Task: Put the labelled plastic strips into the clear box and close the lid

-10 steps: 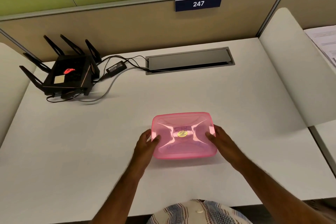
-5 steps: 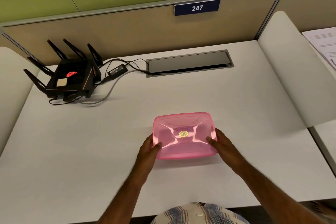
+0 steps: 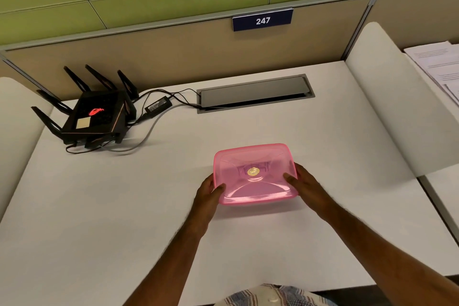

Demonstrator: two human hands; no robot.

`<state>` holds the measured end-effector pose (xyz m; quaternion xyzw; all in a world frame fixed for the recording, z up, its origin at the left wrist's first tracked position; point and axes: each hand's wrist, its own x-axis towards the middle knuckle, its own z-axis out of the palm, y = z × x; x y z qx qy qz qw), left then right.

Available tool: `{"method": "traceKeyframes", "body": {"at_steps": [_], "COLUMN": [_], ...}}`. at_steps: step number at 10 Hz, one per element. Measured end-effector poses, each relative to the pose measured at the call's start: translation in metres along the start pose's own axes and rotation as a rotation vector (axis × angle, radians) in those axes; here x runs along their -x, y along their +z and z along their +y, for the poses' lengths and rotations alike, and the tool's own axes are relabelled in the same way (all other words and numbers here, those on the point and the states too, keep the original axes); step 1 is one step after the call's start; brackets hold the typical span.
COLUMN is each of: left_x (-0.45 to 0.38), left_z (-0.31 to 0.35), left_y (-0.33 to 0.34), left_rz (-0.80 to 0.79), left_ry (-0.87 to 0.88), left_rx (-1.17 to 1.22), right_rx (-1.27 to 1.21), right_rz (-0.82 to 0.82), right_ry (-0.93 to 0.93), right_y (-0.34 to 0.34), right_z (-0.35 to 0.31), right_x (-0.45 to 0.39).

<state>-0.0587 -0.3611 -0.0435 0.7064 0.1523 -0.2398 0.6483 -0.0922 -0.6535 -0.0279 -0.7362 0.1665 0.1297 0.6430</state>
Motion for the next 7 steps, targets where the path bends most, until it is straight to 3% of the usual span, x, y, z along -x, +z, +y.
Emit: {"method": "traceKeyframes", "body": {"at_steps": [3, 4, 5, 6, 7], "left_x": [-0.013, -0.018, -0.023, -0.023, -0.026], "left_z": [0.006, 0.011, 0.006, -0.003, -0.025], "left_y": [0.002, 0.001, -0.009, -0.022, -0.033], "left_rz": [-0.002, 0.029, 0.144, 0.229, 0.249], "left_ry": [-0.008, 0.043, 0.135, 0.218, 0.321], "left_rx": [-0.023, -0.050, -0.154, -0.452, -0.759], "right_rx": [-0.034, -0.089, 0.117, 0.465, 0.787], "right_rz": [0.014, 0.096, 0.236, 0.314, 0.271], "right_ry": [-0.025, -0.033, -0.078, -0.157, -0.220], "right_y": [-0.005, -0.015, -0.028, -0.039, -0.045], "right_z": [0.002, 0.011, 0.032, 0.051, 0.076], "right_x": [-0.008, -0.014, -0.019, -0.015, -0.012]}}
